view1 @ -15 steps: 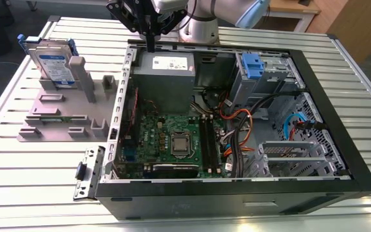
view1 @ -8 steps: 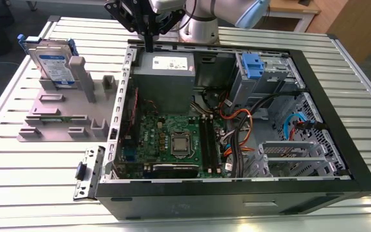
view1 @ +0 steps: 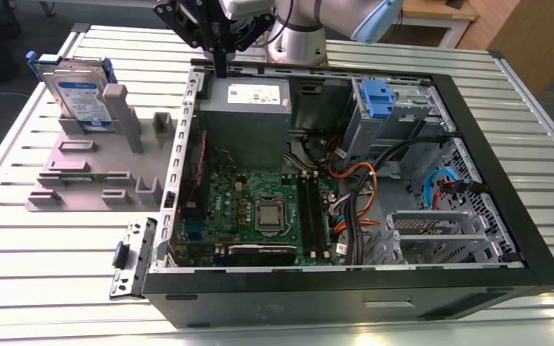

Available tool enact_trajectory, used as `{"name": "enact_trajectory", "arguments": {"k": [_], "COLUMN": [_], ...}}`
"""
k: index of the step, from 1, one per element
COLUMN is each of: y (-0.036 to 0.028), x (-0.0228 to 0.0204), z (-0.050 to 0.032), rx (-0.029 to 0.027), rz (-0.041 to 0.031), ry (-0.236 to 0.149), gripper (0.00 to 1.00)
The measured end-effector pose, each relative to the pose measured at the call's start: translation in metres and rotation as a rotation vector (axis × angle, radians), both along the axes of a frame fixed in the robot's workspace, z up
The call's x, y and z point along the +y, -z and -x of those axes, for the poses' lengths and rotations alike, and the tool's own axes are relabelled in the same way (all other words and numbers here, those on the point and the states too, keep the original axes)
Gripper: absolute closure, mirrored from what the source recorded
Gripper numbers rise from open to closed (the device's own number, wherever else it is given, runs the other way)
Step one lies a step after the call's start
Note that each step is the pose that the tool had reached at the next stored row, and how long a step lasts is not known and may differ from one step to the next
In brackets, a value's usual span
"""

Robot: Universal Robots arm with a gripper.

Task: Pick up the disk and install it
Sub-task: 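Reach for the disk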

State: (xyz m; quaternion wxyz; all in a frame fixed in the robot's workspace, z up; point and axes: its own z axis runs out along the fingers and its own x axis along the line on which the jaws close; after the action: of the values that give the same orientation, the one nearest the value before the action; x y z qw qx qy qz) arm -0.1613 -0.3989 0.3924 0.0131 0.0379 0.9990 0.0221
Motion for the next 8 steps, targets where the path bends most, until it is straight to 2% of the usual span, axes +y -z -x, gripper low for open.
{"name": "enact_trajectory", "arguments": {"k": [8], "y": [0.0], "x": [0.0], "z": [0.003], "rx": [0.0], "rz": [0.0], "ry": [0.0], "gripper": [0.9]}}
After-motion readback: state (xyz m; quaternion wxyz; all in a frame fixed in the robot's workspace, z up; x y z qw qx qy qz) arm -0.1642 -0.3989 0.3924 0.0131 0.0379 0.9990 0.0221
